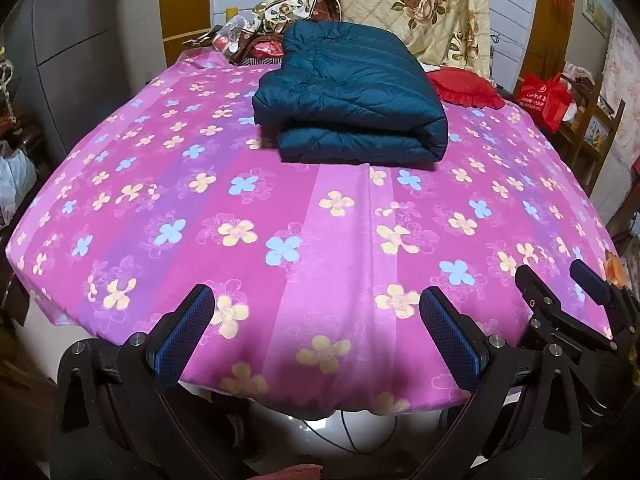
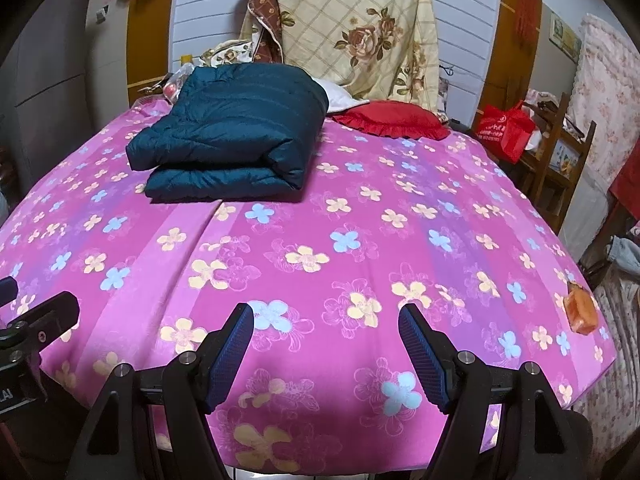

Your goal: Fold large clothes

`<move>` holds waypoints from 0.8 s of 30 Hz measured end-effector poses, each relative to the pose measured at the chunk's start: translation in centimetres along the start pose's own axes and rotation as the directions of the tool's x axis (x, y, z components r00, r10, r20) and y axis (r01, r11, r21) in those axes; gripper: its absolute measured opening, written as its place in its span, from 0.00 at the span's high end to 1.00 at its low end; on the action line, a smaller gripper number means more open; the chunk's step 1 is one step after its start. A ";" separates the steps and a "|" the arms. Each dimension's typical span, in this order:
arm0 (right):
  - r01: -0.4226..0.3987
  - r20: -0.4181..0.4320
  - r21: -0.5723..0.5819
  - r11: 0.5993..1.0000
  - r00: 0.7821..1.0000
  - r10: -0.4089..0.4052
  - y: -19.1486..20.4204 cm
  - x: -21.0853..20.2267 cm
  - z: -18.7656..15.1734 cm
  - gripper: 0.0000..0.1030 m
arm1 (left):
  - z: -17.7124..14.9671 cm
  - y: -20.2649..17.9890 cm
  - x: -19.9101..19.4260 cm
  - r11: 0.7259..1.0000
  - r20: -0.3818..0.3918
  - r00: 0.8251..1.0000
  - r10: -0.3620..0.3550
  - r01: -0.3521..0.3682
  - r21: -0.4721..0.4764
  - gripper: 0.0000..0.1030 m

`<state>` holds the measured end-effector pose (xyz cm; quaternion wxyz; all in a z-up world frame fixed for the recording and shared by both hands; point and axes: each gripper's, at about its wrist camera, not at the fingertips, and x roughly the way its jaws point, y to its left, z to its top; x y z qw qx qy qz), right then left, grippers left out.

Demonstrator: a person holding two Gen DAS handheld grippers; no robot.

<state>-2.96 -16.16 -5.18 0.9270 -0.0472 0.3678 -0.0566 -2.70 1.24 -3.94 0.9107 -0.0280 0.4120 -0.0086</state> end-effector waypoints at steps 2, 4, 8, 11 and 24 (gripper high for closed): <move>0.001 -0.005 0.003 1.000 1.000 -0.001 0.0 0.1 0.0 0.29 | 0.0 -0.2 0.0 1.000 0.002 1.000 0.003 -0.003 0.004 0.00; 0.001 -0.007 0.002 1.000 1.000 -0.001 0.0 0.2 -0.1 0.29 | 0.0 -0.4 0.1 1.000 0.000 1.000 0.002 -0.002 0.006 0.00; -0.002 -0.009 0.003 1.000 1.000 0.002 0.0 0.2 -0.1 0.29 | -0.1 -0.5 0.1 1.000 -0.003 1.000 0.002 -0.002 0.014 0.00; -0.003 -0.007 0.000 1.000 1.000 0.003 0.1 0.2 -0.2 0.29 | -0.1 -0.5 0.2 1.000 -0.001 1.000 -0.003 0.003 0.013 0.00; -0.003 -0.014 0.005 1.000 1.000 0.004 0.3 0.5 -0.4 0.29 | -0.5 -0.7 0.4 0.999 -0.001 1.000 -0.007 0.007 0.040 0.01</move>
